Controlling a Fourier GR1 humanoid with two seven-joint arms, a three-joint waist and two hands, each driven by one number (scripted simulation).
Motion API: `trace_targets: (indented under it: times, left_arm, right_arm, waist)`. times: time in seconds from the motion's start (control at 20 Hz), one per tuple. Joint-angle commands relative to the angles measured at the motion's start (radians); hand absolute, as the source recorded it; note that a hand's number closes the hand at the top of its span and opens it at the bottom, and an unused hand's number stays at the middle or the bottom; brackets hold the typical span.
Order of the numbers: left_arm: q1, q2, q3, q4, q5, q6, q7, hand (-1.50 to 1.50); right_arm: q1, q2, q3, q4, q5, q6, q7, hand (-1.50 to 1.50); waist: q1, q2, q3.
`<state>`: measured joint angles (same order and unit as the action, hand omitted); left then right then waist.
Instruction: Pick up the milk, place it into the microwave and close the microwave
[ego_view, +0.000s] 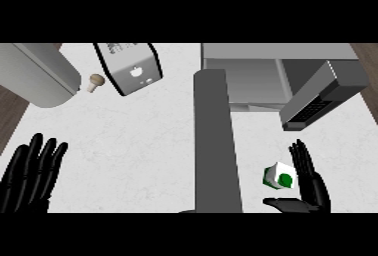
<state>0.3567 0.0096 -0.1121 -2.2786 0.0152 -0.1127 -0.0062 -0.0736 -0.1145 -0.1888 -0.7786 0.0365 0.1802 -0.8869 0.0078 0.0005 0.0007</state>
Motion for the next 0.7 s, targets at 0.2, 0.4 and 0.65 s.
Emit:
trace_targets:
  times: [0.2,0.4,0.65]
  left_arm:
    - [-0.021,-0.004,-0.013,-0.029,-0.003,0.023,0.049,-1.5]
    - [0.033,-0.009,-0.062,-0.026,-0.029,0.037,-0.003,-1.5]
    - [0.015,0.007,-0.024,0.03,-0.006,0.019,-0.039,-1.5]
  right_arm:
    - [-0.138,-0.034,-0.009,0.361,0.066,-0.018,-0.234,-1.5]
    - [-0.119,-0.049,0.058,0.314,0.136,-0.046,-0.271,1.5]
    - [-0.124,-0.039,0.026,0.336,0.09,0.025,-0.353,1.5]
  waist:
    - [0.002,0.001,0.001]
    - [0.006,0.001,0.001]
    - [0.005,0.002,0.001]
